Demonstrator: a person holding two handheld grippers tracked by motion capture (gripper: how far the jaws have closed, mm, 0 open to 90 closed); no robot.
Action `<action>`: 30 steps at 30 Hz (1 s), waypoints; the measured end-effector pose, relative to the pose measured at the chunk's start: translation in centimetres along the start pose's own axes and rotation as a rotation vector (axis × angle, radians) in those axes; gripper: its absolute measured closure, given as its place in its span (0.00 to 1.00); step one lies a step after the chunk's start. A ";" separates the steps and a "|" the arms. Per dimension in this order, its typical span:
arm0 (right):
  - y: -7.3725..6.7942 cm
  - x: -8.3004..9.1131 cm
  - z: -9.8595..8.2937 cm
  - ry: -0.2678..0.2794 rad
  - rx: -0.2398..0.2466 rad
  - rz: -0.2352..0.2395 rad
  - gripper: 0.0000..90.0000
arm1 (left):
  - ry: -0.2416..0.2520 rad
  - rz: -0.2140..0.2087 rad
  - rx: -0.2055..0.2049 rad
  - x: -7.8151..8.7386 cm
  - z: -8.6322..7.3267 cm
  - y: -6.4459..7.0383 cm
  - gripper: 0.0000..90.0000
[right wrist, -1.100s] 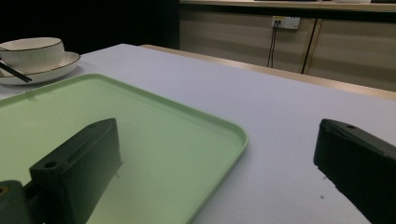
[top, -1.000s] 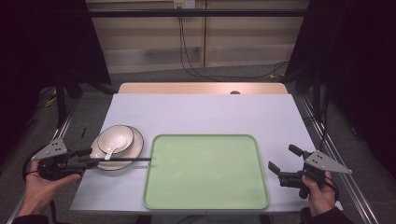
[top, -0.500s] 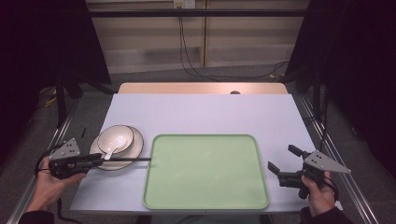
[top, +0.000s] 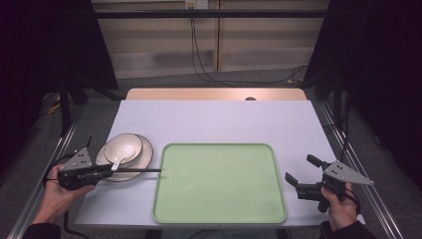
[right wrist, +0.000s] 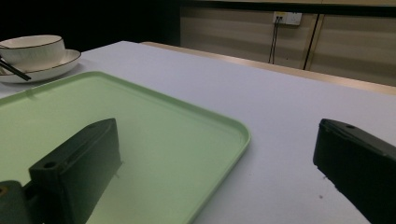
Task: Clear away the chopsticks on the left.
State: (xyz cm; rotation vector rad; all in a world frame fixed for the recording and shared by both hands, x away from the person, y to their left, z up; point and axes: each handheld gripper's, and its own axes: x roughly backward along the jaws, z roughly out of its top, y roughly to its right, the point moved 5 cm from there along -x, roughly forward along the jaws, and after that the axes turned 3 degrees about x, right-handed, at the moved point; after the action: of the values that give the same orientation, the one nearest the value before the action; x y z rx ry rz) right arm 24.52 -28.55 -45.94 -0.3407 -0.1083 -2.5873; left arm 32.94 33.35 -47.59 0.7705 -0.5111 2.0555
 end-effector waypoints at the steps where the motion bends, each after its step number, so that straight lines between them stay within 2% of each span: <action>1: 0.0 0.0 0.0 -0.002 -0.001 0.000 0.00 | -0.005 -0.007 0.001 -0.2 0.0 0.2 0.83; 6: -0.1 -0.1 0.0 -0.004 0.001 0.006 0.00 | -0.034 -0.004 -0.023 -0.4 -0.1 0.6 0.81; 11: -0.1 0.0 0.0 -0.001 -0.002 0.004 0.00 | -0.034 -0.033 -0.027 -0.8 0.0 0.8 0.81; 12: -0.1 0.0 0.0 -0.003 -0.003 0.007 0.00 | -0.051 -0.043 -0.047 -0.8 0.0 0.7 0.82; 14: 0.0 -0.1 0.0 -0.002 -0.001 0.006 0.00 | -0.041 -0.049 -0.037 -0.9 0.1 0.9 0.84; 18: -0.1 -0.1 0.0 -0.003 -0.005 0.012 0.00 | -0.056 -0.072 -0.049 -0.9 0.1 0.8 0.87; 21: -0.1 0.0 0.0 -0.003 -0.006 0.012 0.00 | -0.064 -0.095 -0.046 -0.8 0.2 0.8 0.90; 23: -0.1 0.0 0.0 -0.003 -0.007 0.010 0.00 | -0.052 -0.095 -0.040 -0.8 0.2 0.8 0.91; 24: -0.1 -0.1 0.0 -0.003 -0.005 0.012 0.00 | -0.055 -0.120 -0.029 -0.7 0.2 0.9 0.93; 27: -0.1 -0.1 -0.1 -0.010 -0.013 0.017 0.00 | -0.053 -0.119 -0.026 -0.7 0.3 1.0 0.95; 28: -0.1 -0.1 -0.1 -0.008 -0.019 0.011 0.00 | -0.054 -0.131 -0.010 -0.6 0.4 1.0 0.95; 30: -0.1 -0.1 0.0 -0.008 -0.016 0.012 0.00 | -0.048 -0.132 -0.005 -0.7 0.4 1.1 0.95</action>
State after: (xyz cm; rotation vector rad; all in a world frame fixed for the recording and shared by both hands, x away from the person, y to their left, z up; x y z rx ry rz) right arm 24.55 -28.42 -46.02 -0.3563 -0.0887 -2.5768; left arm 32.44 32.12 -47.86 0.8302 -0.4793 1.9171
